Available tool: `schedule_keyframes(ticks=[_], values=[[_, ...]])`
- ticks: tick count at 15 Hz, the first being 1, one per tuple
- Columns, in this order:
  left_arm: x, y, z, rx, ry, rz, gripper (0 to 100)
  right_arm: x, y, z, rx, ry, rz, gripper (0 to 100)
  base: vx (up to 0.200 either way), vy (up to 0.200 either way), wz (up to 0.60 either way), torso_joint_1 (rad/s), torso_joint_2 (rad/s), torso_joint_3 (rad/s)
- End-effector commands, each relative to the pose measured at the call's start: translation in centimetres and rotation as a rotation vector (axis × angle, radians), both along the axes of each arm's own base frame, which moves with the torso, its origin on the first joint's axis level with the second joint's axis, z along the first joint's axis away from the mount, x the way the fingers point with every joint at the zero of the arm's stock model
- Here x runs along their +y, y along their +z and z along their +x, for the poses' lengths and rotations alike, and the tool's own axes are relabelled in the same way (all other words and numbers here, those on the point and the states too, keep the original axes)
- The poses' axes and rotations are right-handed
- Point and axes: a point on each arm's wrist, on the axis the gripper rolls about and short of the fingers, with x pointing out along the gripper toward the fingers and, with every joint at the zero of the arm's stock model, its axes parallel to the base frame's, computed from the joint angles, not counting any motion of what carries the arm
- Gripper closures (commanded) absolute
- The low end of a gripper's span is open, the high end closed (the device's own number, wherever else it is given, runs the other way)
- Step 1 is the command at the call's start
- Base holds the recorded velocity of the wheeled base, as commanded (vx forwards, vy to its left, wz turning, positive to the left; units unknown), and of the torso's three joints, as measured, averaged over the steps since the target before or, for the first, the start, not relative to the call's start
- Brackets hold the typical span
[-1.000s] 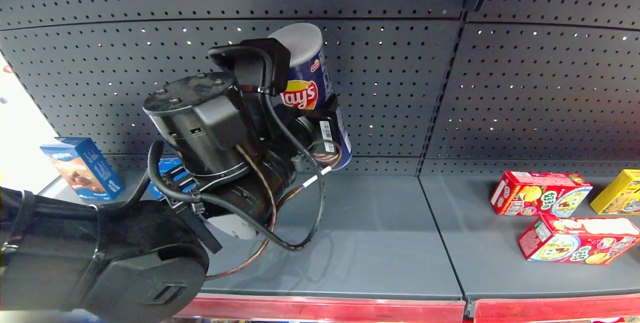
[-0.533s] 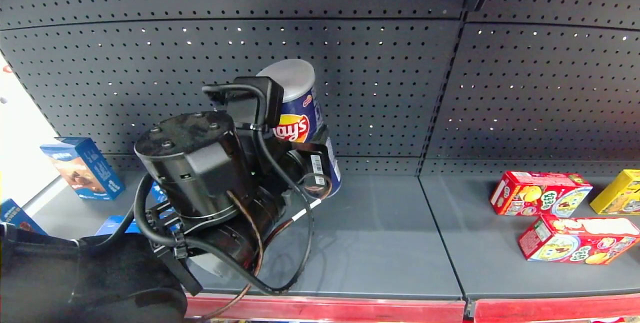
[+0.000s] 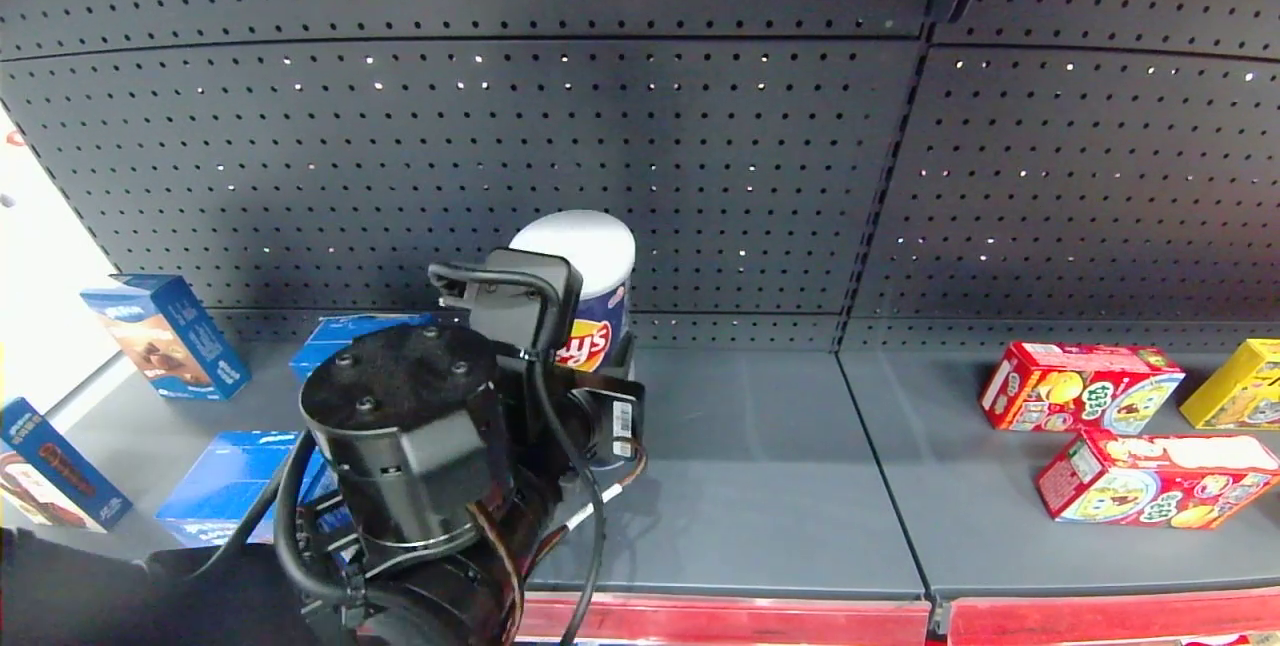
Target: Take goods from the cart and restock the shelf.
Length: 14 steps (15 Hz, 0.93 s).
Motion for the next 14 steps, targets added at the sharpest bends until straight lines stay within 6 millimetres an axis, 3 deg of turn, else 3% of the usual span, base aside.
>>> schedule_keyframes(ticks=[1, 3, 8, 10, 14], values=[[-1.1, -0.4, -1.5, 0.012, -0.061, 0.008, 100, 0.0, 0.0, 0.0, -0.001, 0.000, 0.000, 100, 0.000, 0.000, 0.00, 0.000, 0.00, 0.000], [-1.2, -0.5, -1.6, 0.013, -0.067, 0.010, 100, 0.0, 0.0, 0.0, -0.001, 0.000, 0.000, 100, 0.000, 0.000, 0.00, 0.000, 0.00, 0.000], [2.1, -1.5, -4.2, 0.056, -0.070, 0.044, 100, 0.0, -0.4, -0.3, -0.006, -0.003, 0.000, 100, 0.000, 0.000, 0.00, 0.000, 0.00, 0.000], [1.9, -1.5, -4.2, 0.054, -0.075, 0.042, 100, 0.0, -0.5, -0.4, 0.004, 0.000, 0.000, 100, 0.000, 0.000, 0.00, 0.000, 0.00, 0.000], [-0.7, -2.3, -3.0, 0.065, -0.095, 0.054, 100, 0.1, -1.1, -1.0, 0.002, -0.003, 0.001, 100, 0.000, 0.000, 0.00, 0.000, 0.00, 0.000]])
